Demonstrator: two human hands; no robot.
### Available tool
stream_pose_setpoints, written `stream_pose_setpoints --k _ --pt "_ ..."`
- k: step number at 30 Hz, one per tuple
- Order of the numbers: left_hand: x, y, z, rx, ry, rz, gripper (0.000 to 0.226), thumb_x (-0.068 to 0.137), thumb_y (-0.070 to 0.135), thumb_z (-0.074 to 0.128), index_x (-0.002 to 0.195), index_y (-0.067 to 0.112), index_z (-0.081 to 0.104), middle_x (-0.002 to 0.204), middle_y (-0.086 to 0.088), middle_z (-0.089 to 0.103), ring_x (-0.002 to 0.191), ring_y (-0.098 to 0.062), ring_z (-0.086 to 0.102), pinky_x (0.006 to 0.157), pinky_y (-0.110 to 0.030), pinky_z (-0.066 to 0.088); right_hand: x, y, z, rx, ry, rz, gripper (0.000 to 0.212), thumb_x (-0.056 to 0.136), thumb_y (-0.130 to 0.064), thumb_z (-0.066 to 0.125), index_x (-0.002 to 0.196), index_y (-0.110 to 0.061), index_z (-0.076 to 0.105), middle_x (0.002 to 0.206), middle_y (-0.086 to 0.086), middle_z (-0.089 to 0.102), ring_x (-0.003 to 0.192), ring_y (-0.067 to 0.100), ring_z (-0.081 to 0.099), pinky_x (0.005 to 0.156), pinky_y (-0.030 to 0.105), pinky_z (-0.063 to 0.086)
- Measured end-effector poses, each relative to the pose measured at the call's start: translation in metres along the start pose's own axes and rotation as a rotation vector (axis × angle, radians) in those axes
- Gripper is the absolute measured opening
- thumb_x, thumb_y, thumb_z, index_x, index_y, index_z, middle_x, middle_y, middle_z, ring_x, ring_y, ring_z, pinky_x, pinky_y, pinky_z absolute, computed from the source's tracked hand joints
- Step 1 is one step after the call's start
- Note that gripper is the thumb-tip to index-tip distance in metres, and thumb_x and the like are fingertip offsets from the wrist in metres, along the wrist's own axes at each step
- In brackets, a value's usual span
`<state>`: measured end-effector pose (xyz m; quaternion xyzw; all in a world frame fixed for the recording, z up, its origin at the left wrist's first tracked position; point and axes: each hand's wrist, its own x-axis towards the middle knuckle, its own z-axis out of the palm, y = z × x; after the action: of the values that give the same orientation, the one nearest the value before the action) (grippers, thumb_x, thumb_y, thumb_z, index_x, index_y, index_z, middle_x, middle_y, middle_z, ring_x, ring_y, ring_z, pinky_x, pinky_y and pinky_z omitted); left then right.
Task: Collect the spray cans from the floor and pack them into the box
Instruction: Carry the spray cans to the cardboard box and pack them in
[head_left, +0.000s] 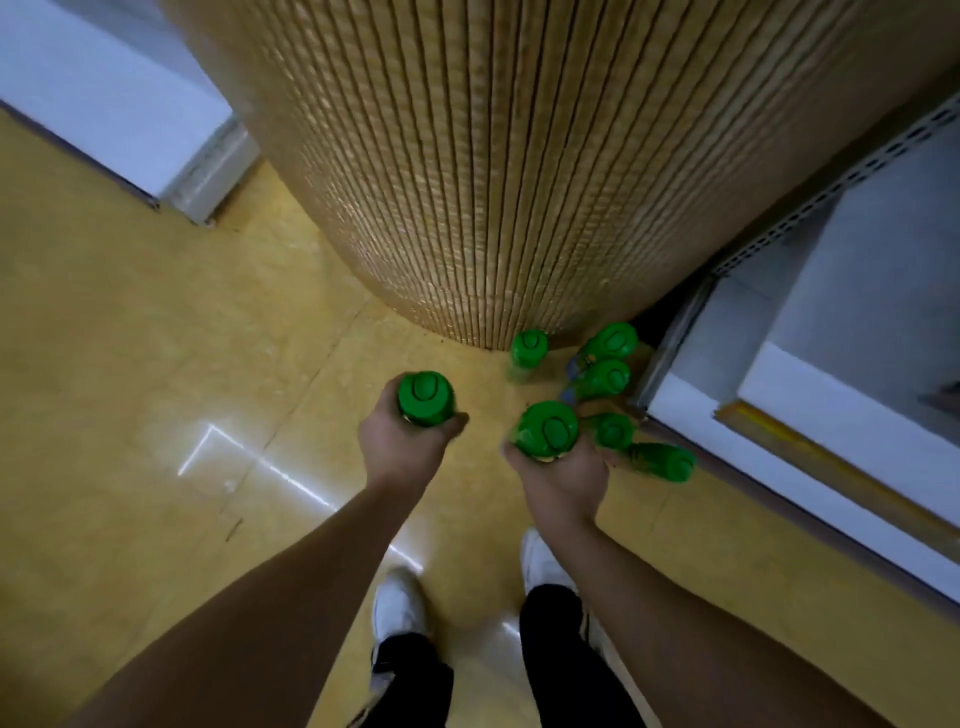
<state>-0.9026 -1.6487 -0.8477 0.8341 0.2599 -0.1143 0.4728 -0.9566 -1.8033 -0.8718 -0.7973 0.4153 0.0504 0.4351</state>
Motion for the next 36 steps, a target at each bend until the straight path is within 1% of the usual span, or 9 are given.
stream_pose_setpoints --k 5,9,13,16,19,22,27,32,36 --pt "-0.066 0.072 -0.080 0.002 -0.050 0.117 0.069 0.063 0.028 0.094 0.125 0.019 0.064 0.107 0.003 0.073 0.102 -0.017 0.066 0.085 -0.025 0.050 -0.073 -0.073 -0.072 0.045 0.025 -0.032 0.063 0.062 -0.039 0.094 0.115 -0.017 0.067 0.104 0.003 0.072 0.100 0.028 0.067 0.080 0.035 0.054" --pt "-0.123 0.131 -0.145 0.009 -0.087 0.275 0.070 0.065 0.036 0.090 0.127 0.023 0.061 0.112 -0.001 0.072 0.107 -0.026 0.065 0.090 -0.038 0.055 -0.141 -0.132 -0.138 0.023 0.112 -0.084 0.066 0.066 -0.042 0.089 0.122 -0.020 0.061 0.106 0.004 0.070 0.101 0.030 0.066 0.082 0.039 0.056" --pt "-0.180 0.206 -0.205 -0.081 -0.130 0.408 0.072 0.069 0.039 0.087 0.130 0.023 0.053 0.110 -0.002 0.066 0.108 -0.030 0.062 0.083 -0.033 0.047 -0.208 -0.184 -0.218 0.172 0.261 -0.165 0.065 0.070 -0.042 0.089 0.124 -0.019 0.059 0.109 0.006 0.070 0.101 0.032 0.065 0.084 0.041 0.055" --pt "-0.223 0.262 -0.240 -0.218 -0.245 0.498 0.063 0.067 0.056 0.084 0.116 0.029 0.056 0.102 0.006 0.067 0.101 -0.025 0.066 0.087 -0.039 0.053 -0.257 -0.215 -0.277 0.242 0.419 -0.294 0.060 0.066 -0.061 0.085 0.112 -0.029 0.064 0.097 0.001 0.073 0.093 0.026 0.069 0.079 0.043 0.058" --pt "-0.277 0.322 -0.267 -0.377 -0.324 0.635 0.057 0.059 0.067 0.078 0.102 0.034 0.059 0.092 0.009 0.071 0.089 -0.014 0.068 0.086 -0.049 0.056 -0.292 -0.243 -0.338 0.392 0.593 -0.404 0.063 0.060 -0.081 0.073 0.103 -0.038 0.057 0.094 -0.004 0.069 0.092 0.021 0.067 0.076 0.043 0.058" --pt "-0.336 0.379 -0.285 -0.445 -0.407 0.819 0.049 0.064 0.061 0.083 0.098 0.032 0.061 0.089 0.008 0.072 0.085 -0.013 0.069 0.084 -0.048 0.057 -0.334 -0.270 -0.403 0.543 0.708 -0.527 0.052 0.067 -0.067 0.076 0.103 -0.038 0.053 0.095 -0.006 0.066 0.088 0.017 0.065 0.075 0.038 0.055" --pt "-0.438 0.454 -0.292 -0.575 -0.522 1.006 0.032 0.077 0.042 0.085 0.098 0.031 0.063 0.090 0.006 0.072 0.085 -0.019 0.070 0.083 -0.050 0.057 -0.391 -0.286 -0.515 0.710 0.837 -0.612 0.043 0.081 -0.033 0.084 0.107 -0.018 0.053 0.091 -0.003 0.065 0.082 0.017 0.066 0.069 0.033 0.051" --pt "-0.548 0.497 -0.275 -0.690 -0.655 1.077 0.047 0.068 0.052 0.085 0.103 0.026 0.066 0.095 0.002 0.074 0.089 -0.022 0.071 0.088 -0.054 0.057 -0.450 -0.259 -0.625 0.737 1.015 -0.688 0.040 0.085 -0.033 0.081 0.113 -0.020 0.055 0.094 -0.003 0.065 0.082 0.012 0.065 0.068 0.032 0.052" --pt "-0.644 0.508 -0.247 -0.707 -0.772 1.160 0.057 0.064 0.058 0.082 0.106 0.022 0.067 0.096 0.003 0.074 0.090 -0.021 0.071 0.087 -0.052 0.057 -0.497 -0.216 -0.703 0.621 1.137 -0.672 0.039 0.085 -0.039 0.078 0.113 -0.024 0.055 0.093 -0.007 0.065 0.082 0.009 0.063 0.066 0.028 0.049"
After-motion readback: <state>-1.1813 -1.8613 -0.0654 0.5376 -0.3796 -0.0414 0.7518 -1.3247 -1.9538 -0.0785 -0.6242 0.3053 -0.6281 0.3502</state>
